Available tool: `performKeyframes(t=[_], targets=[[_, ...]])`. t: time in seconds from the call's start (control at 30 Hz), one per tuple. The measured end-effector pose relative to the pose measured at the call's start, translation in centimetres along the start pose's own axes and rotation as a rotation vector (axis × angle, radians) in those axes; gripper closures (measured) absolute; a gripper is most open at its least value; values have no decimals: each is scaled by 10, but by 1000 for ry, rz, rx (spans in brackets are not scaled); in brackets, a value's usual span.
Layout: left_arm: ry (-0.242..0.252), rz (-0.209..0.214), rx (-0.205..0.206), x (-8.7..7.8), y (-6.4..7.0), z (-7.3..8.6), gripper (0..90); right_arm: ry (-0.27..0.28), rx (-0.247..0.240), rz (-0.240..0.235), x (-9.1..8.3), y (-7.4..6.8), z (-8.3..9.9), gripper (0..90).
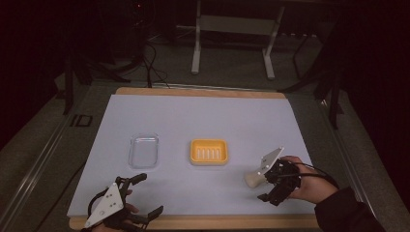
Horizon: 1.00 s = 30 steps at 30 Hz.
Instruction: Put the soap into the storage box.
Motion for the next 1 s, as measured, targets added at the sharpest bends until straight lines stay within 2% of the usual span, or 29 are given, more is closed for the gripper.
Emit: performKeyframes(t=[0.27,0.53,0.67,0.77,0.83,1.0], targets=[[-2,-2,2,0,0,0,1,-89,7,-22,4,3,11,219],[-9,-10,4,1,-1,1,1,-154,-32,-36,7,7,17,266],[-17,-19,5,1,0,3,1,-190,-65,-26,8,12,19,276],[-22,-24,8,0,1,3,1,-201,-64,-28,8,14,19,276],[-20,-30,6,-2,2,4,1,-227,-73,-24,9,21,21,275],[-20,-48,3,-8,3,6,1,-249,-102,-6,14,31,25,275]])
Point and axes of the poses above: each handheld gripper's, and its own axes: x roughly forward along the jaws, z roughly out of its underside, y roughly to its right, the point moved 2 cm from there along x, roughly forward along the jaws, and after that the axes turned 8 degrees about -x, right-handed, at the moved point
